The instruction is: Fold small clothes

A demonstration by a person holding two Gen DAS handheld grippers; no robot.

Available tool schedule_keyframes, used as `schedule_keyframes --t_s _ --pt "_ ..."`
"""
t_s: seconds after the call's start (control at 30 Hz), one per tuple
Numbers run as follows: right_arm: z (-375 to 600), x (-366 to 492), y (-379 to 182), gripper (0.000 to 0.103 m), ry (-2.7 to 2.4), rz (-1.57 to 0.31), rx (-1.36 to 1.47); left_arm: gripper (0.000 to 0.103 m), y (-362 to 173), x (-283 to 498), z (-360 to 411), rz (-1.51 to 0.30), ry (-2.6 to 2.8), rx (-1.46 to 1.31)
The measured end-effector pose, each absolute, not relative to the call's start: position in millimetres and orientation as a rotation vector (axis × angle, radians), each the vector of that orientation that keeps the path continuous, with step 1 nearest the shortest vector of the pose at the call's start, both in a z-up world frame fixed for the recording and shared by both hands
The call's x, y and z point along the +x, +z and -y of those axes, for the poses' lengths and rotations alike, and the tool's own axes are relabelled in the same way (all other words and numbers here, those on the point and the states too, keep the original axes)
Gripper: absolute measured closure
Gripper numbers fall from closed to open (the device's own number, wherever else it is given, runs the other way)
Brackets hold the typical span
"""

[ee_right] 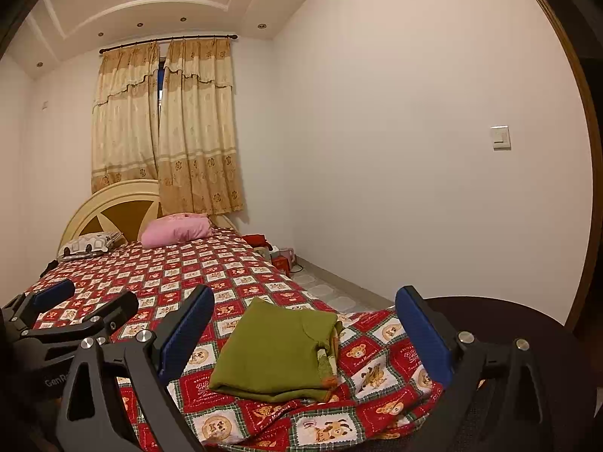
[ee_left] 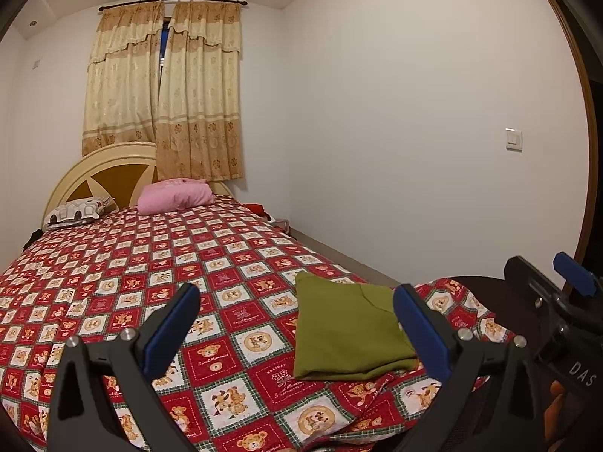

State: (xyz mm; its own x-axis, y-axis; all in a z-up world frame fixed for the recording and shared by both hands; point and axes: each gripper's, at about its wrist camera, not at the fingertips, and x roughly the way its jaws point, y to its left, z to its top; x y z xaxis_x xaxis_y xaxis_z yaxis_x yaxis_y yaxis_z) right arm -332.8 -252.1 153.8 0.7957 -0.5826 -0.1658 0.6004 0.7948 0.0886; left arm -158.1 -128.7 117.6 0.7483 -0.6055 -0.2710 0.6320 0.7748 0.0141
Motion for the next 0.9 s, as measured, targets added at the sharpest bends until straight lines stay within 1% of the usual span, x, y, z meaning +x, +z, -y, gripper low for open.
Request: schedule_keyframes --t_s 0.9 --pt "253.8 -329.5 152.1 0.006 -0.639 -0.142 0.144 0.000 114.7 -155.6 128.7 -0.276 -0.674 0.111"
